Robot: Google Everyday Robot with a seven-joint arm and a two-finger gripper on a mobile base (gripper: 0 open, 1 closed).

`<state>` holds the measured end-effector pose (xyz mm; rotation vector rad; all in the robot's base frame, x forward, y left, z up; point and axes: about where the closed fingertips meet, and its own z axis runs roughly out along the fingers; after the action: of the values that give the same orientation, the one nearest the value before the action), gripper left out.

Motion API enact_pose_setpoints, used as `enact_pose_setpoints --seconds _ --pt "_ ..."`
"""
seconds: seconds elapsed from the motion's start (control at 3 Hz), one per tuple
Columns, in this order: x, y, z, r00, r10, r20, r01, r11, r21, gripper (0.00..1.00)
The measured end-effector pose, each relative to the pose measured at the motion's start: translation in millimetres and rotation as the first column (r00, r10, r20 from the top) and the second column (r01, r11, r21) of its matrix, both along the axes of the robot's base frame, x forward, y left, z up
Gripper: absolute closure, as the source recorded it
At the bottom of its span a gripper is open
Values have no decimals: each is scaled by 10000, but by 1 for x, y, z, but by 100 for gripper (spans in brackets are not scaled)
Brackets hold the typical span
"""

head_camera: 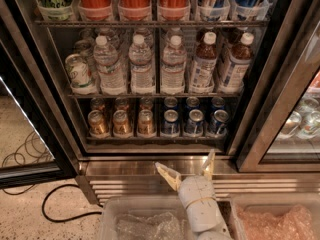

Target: Pick pepsi can from bottom shelf of fridge

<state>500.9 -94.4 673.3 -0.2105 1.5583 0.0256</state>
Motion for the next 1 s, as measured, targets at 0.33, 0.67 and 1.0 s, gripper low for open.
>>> enact_pose_setpoints --seconds 0.33,0.67,1.0 --pt "5 0 -16 9998 -67 -204 60 9994 -339 0" --pt "15 -5 -25 9980 -551 -317 541 9980 -332 0" --pt "15 -4 -25 9980 -551 -319 541 9980 -328 0"
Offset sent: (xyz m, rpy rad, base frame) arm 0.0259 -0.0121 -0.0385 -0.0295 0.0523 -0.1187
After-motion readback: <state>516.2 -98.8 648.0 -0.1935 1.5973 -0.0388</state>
